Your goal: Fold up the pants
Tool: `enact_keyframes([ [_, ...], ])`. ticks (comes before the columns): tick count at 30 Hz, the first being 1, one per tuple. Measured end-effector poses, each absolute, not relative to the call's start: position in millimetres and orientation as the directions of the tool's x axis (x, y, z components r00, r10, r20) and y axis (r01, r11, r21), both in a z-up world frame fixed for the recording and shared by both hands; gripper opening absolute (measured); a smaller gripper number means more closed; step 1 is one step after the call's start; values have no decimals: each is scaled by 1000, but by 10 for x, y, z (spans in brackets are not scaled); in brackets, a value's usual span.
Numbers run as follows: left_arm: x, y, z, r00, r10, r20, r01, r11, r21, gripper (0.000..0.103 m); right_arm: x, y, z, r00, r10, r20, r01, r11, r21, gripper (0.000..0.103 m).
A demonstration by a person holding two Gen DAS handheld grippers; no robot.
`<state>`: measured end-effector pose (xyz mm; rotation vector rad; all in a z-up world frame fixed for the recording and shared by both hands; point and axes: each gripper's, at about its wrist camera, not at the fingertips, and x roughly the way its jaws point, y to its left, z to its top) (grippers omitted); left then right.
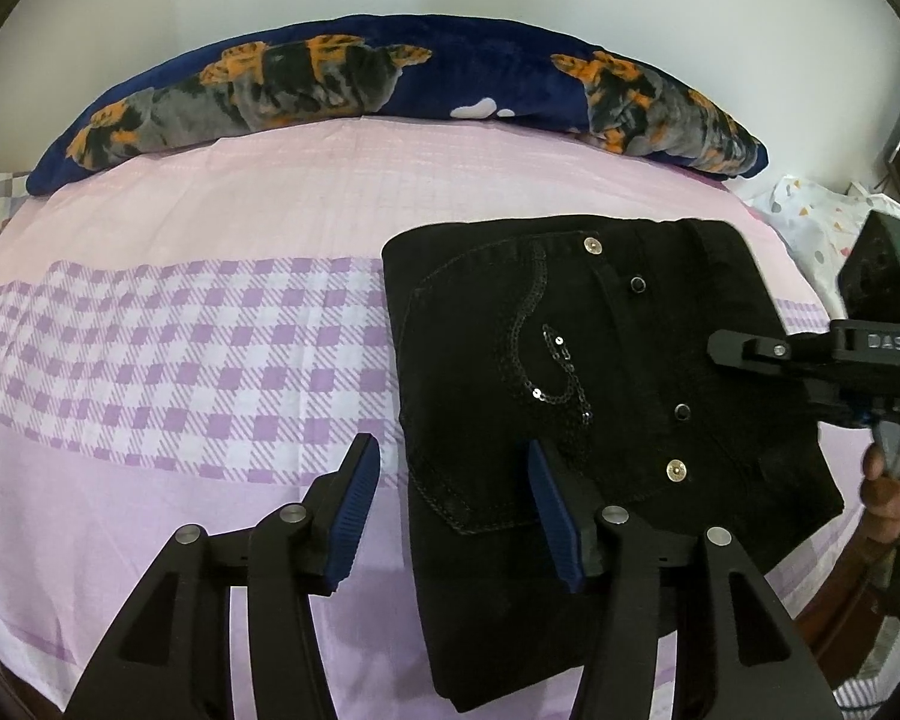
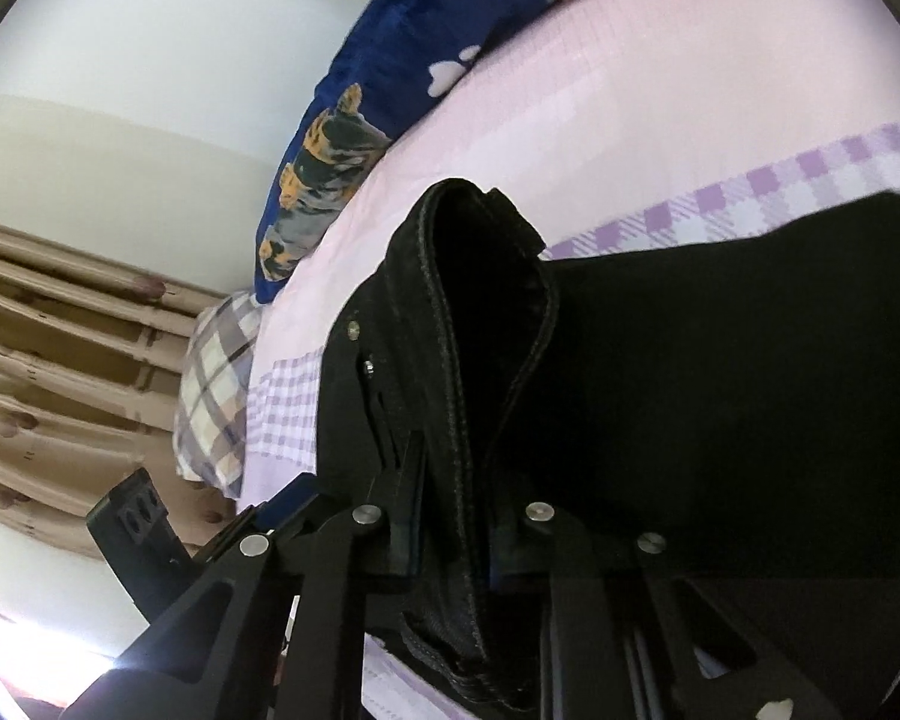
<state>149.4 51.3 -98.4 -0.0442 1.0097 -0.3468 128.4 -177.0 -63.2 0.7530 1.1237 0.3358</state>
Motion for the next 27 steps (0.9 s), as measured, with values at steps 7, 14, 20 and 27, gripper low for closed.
enact_keyframes([
  [7, 1453, 557, -883, 497, -334, -801, 272, 936, -222, 53, 1168, -1618, -236, 449, 538, -713, 104, 761, 640, 14],
  [14, 1462, 642, -684, 527, -385, -758, 266, 921, -283, 53, 1081, -1619, 79, 486, 527, -697, 87, 765, 638, 13],
  [20, 1501, 432, -539, 530, -409, -743, 323, 908, -269, 53, 972, -1910, 177, 529, 473, -704, 122, 779, 615, 13],
  [27, 1512, -17, -568, 491, -425, -760, 427, 878, -215, 53, 850, -2296, 18, 560, 433, -707, 193, 761, 619, 13],
])
